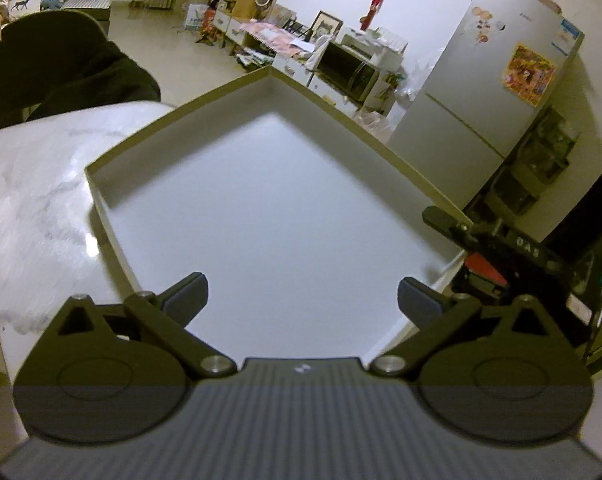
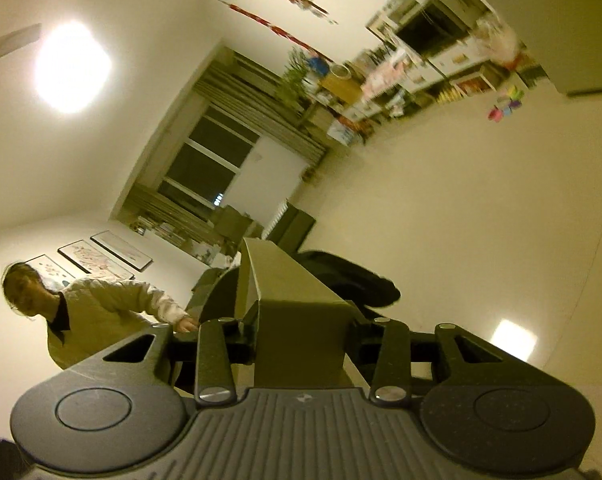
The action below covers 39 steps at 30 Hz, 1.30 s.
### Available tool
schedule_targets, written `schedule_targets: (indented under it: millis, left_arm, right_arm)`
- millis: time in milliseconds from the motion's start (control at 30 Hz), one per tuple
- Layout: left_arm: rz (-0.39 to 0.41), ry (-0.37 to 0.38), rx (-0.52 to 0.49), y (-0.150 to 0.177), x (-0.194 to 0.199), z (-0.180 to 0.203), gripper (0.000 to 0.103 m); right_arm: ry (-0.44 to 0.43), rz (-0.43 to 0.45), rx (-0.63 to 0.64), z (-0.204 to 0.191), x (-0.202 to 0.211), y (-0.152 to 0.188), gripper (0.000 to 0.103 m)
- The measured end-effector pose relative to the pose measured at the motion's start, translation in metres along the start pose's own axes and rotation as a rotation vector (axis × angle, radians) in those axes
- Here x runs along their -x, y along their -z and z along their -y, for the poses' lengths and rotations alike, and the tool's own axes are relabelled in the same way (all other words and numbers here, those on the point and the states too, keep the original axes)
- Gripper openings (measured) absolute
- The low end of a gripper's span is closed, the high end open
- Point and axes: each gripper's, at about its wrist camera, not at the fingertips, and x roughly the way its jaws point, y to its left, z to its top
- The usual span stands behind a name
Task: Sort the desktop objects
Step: 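Roll the right tool and grasp the rim of the white lid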
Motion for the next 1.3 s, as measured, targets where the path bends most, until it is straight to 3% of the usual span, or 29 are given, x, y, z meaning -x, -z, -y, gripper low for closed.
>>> schedule_targets:
  millis: [767, 1300]
  left_arm:
    - [0.04, 0.053, -0.05, 0.021, 0.042, 0.062, 0.103]
    - [0.089, 0.172, 0.008, 0.019, 0.073, 0.075, 0.101]
  right_arm:
    - [-0.061, 0.082, 0.258, -0.052, 0.104, 0.013, 0.043]
    - [-0.133, 0.135, 0.441, -0.076, 0.157, 0.023, 0.043]
